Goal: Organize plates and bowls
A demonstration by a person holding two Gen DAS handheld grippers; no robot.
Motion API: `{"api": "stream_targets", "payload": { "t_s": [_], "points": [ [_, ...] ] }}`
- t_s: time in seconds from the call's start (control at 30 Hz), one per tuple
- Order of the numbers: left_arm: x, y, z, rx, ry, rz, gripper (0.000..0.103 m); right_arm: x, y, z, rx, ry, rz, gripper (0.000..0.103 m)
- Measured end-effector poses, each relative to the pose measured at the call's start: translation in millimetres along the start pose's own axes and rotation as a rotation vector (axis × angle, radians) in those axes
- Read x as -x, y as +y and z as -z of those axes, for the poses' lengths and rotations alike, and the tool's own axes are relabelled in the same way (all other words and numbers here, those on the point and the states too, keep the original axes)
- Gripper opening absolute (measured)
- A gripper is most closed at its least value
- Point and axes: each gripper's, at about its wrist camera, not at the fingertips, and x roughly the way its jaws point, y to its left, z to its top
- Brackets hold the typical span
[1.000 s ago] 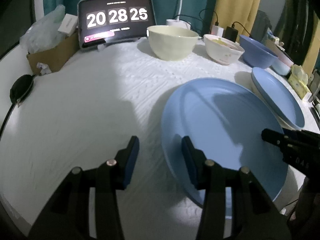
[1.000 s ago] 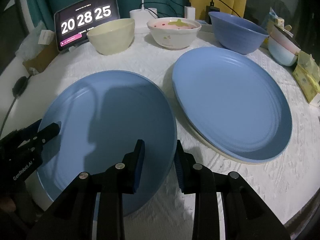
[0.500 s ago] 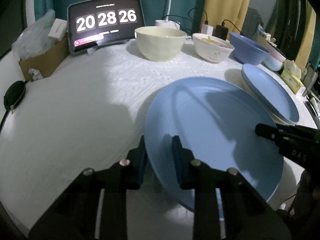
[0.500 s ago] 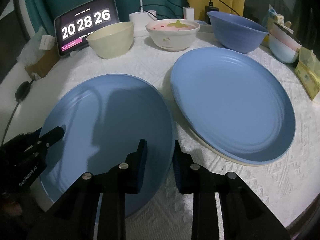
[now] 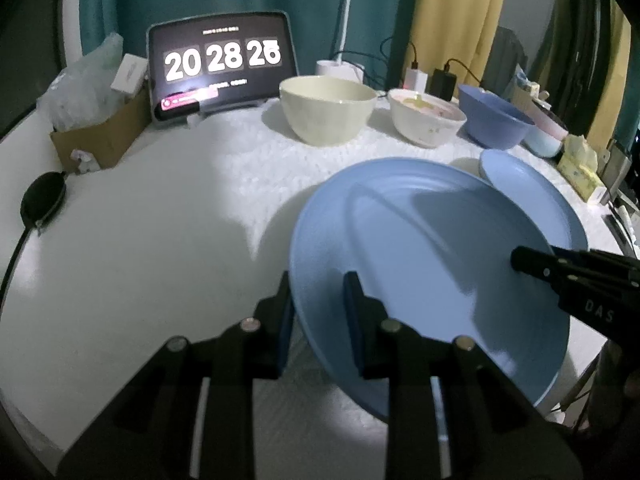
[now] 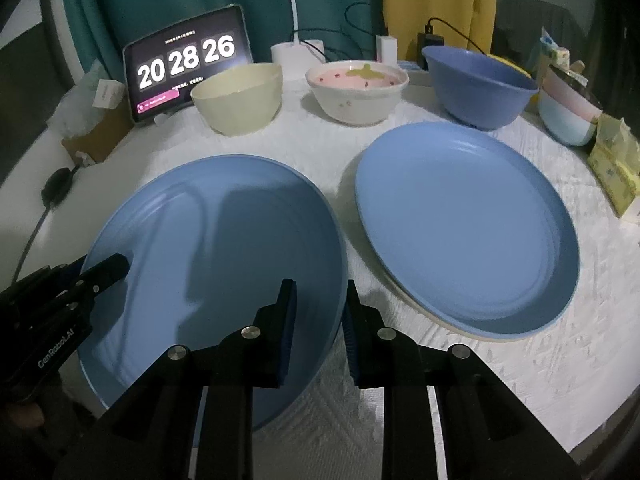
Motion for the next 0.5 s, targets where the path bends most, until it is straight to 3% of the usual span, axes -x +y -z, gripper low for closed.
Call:
{"api": "stream_targets", "payload": {
  "t_s": [0.5],
  "points": [
    [20, -28, -18, -0.029, -0.048, 0.023, 0.024, 29, -19, -17, -0.015, -0.074, 0.008, 0.024]
  ]
}}
